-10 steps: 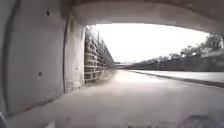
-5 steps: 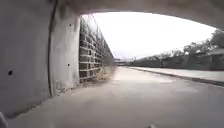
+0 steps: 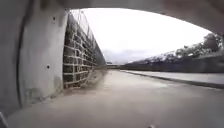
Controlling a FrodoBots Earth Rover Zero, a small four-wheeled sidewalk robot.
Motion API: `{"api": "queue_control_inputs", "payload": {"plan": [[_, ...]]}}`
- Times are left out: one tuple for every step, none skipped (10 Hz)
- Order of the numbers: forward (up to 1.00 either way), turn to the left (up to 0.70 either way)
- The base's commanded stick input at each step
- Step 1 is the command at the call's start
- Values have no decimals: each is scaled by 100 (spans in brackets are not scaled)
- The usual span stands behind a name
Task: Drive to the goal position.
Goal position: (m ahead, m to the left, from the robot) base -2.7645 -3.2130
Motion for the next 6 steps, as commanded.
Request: {"api": "queue_control_inputs", "payload": {"plan": [[100, -27], [100, -27], [100, -27], [100, -27], [100, -18], [100, -7]]}}
